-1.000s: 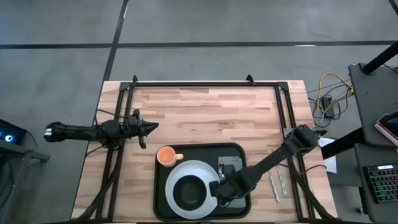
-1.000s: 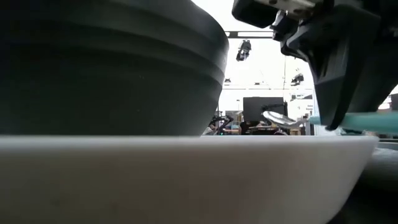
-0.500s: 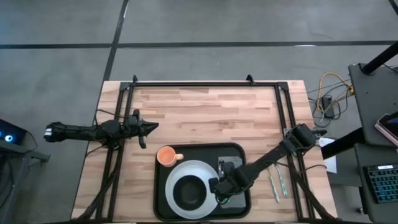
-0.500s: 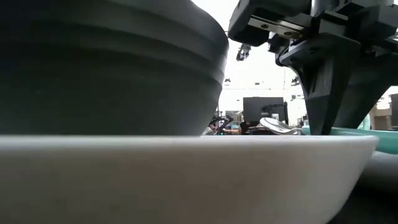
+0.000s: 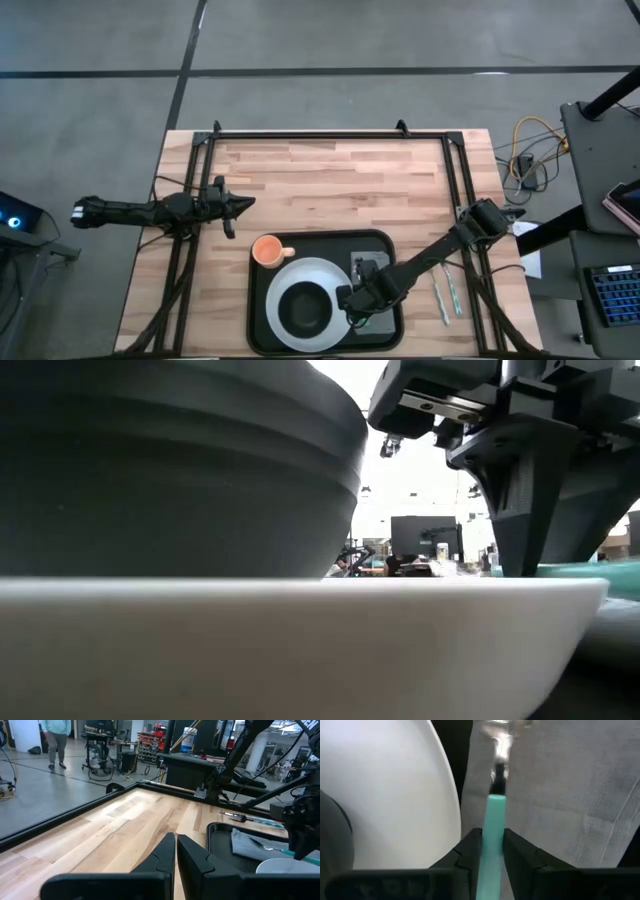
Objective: Set up tray
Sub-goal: Put the green spoon on top of the gray napkin on the black tray, then put the blue patterned fork on top of the gray napkin on the black tray to the right of the green spoon
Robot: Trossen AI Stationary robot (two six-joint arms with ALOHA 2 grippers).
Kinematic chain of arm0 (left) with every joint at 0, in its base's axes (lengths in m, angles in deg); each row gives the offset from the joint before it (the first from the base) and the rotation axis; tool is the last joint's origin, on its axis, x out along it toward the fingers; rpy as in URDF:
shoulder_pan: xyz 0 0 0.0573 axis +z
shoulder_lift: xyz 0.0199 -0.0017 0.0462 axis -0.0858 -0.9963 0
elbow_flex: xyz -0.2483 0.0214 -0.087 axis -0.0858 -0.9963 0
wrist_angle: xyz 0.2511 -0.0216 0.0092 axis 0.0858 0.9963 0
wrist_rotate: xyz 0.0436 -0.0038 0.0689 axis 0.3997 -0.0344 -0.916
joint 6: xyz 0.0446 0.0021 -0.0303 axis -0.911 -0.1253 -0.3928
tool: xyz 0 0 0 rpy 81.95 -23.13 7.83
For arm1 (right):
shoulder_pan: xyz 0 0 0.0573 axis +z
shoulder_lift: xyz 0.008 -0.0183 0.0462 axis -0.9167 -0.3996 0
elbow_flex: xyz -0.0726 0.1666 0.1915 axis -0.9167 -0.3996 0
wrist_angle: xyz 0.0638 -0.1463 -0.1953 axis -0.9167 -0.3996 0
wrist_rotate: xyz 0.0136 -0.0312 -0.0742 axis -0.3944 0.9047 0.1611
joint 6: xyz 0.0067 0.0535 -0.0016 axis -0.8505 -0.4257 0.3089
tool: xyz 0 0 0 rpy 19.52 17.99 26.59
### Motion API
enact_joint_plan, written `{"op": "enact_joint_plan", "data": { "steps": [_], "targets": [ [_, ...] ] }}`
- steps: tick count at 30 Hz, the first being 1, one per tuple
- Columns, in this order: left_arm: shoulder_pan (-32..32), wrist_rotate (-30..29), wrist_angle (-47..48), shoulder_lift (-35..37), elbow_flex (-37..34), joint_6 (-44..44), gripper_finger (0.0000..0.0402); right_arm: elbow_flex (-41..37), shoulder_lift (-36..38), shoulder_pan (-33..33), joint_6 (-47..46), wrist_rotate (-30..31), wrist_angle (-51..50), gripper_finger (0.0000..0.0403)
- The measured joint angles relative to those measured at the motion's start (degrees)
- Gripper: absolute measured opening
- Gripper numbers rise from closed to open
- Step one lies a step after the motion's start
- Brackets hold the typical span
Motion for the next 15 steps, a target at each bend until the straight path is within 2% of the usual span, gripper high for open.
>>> {"op": "enact_joint_plan", "data": {
  "steps": [10, 15],
  "targets": [
    [0.0, 0.0, 0.0, 0.0, 0.0, 0.0, 0.0000, 0.0, 0.5, 0.0, -0.9, -0.1, -0.6, 0.0140],
    [0.0, 0.0, 0.0, 0.0, 0.0, 0.0, 0.0000, 1.2, 4.4, 0.2, 1.2, 2.6, -6.8, 0.0159]
  ]
}}
